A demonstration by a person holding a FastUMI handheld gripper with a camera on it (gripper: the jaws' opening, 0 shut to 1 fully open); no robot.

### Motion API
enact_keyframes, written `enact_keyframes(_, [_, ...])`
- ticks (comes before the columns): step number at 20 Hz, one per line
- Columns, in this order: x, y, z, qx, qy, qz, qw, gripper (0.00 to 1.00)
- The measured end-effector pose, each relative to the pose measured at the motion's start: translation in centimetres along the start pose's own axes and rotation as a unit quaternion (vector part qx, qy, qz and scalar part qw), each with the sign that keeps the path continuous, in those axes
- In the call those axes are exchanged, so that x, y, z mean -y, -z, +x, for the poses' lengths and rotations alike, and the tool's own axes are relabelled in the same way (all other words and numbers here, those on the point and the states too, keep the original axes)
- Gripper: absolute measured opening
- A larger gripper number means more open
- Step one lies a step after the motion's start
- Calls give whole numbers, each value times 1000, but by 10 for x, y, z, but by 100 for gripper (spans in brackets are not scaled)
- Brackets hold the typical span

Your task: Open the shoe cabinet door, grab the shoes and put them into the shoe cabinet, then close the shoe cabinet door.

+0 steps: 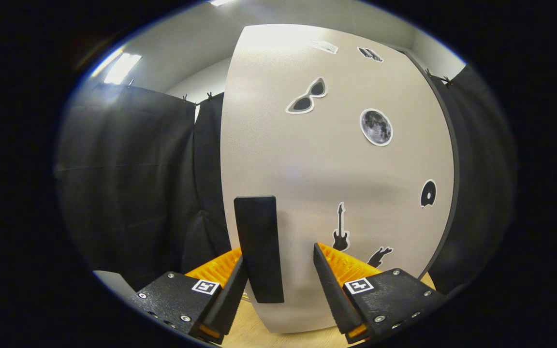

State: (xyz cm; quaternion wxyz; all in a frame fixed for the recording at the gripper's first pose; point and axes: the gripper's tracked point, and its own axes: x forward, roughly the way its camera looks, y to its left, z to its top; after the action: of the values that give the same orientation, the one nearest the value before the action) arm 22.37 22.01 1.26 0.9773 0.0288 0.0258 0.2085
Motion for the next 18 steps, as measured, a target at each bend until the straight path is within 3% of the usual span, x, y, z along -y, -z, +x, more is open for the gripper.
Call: enact_keyframes(18, [-2,4,30,-6,93,-55,994,86])
